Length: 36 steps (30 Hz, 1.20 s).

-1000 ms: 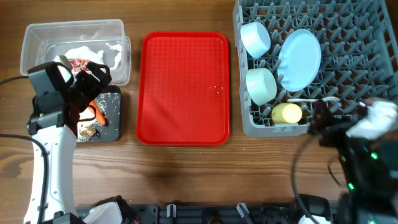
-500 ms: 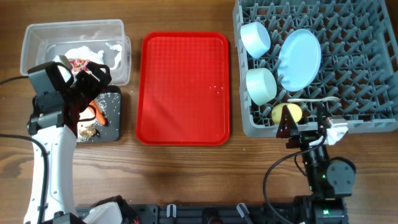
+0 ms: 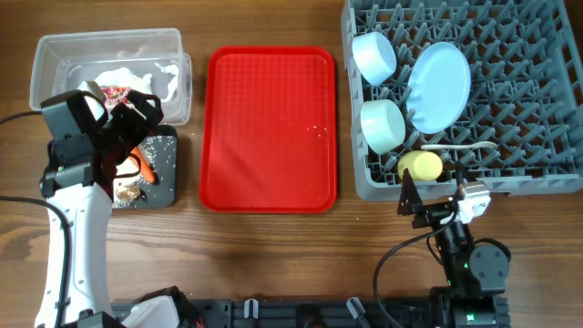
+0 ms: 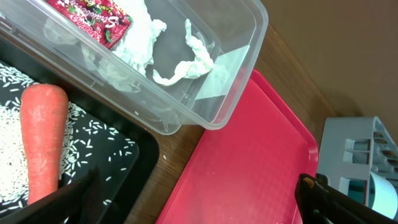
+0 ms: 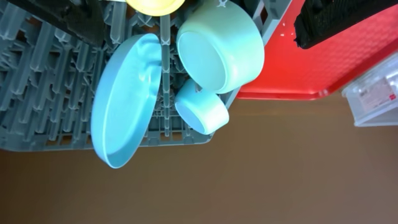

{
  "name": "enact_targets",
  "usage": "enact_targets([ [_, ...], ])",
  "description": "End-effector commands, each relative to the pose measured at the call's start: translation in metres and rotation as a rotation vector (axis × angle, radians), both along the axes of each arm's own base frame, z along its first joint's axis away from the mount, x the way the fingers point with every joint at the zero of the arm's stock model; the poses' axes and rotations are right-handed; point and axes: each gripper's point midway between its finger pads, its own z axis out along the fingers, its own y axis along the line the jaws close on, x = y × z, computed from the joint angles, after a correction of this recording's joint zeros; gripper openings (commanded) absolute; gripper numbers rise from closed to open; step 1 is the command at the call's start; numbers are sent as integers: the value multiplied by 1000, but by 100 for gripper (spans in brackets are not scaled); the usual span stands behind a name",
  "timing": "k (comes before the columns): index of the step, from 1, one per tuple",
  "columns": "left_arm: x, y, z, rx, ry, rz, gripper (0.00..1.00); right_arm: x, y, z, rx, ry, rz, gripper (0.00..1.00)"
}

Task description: Sort waste into correct bins and load items into the dishwasher rack

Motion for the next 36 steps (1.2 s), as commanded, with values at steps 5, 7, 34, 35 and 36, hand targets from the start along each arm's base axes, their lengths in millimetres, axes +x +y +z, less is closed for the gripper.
enact_targets([
  [5,3,3,11,24,-29,-2,100,-2,8,2,-30,-16,43,100],
  [7,3,3,11,24,-29,-2,100,-2,8,2,-30,-16,43,100],
  [34,-86,-62,63,517,-553,-303,100,-2,8,2,-30,-16,43,100],
  [35,-89,-65,61,526,-584,-303,100,-2,8,2,-30,-16,43,100],
  [36,-91,-68,58,532,-616,-305,100,-2,8,2,-30,-16,43,100],
])
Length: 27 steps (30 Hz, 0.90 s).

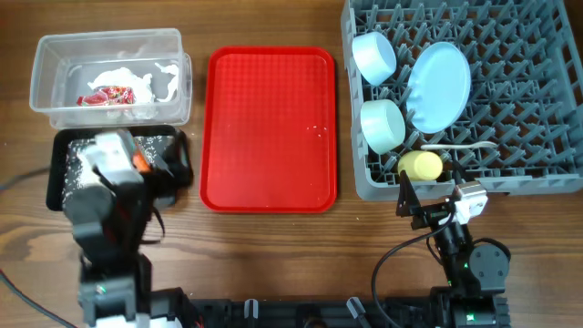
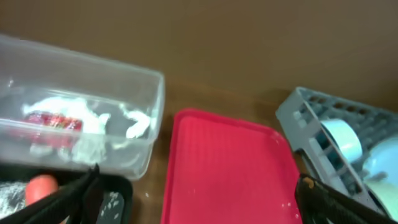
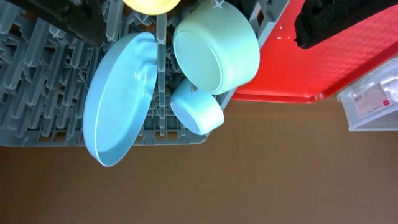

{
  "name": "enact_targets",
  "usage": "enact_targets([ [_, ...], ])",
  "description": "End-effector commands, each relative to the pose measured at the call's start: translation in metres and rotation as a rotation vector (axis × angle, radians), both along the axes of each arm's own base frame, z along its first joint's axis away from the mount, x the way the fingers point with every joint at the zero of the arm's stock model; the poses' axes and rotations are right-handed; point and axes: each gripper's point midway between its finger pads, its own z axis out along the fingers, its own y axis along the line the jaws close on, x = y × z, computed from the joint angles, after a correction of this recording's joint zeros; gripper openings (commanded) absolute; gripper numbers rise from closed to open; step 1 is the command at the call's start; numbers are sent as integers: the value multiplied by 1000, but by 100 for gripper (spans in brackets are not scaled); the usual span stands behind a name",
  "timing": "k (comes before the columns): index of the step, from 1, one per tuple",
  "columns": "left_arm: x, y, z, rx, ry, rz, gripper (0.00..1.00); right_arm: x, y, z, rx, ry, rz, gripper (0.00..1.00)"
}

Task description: Sort waste into correct bins and load items into the dishwasher rack

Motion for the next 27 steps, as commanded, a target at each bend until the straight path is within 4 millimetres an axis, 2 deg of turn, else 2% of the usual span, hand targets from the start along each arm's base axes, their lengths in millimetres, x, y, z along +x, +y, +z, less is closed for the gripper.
enact_targets([
  [1,-13,-10,-21,97,-92,-41,100,-1,4,2,-12,-12,21,100],
  [6,-23,-14,-40,103,-179,-46,100,-1,4,2,-12,-12,21,100],
  [18,-35,-11,-56,107,-264,-13,100,-1,4,2,-12,-12,21,100],
  [23,-37,-10,-81,77,-190,-8,100,-1,4,2,-12,-12,21,100],
  [27,-37,-12,-80,77,-194,-14,100,-1,4,2,-12,-12,21,100],
])
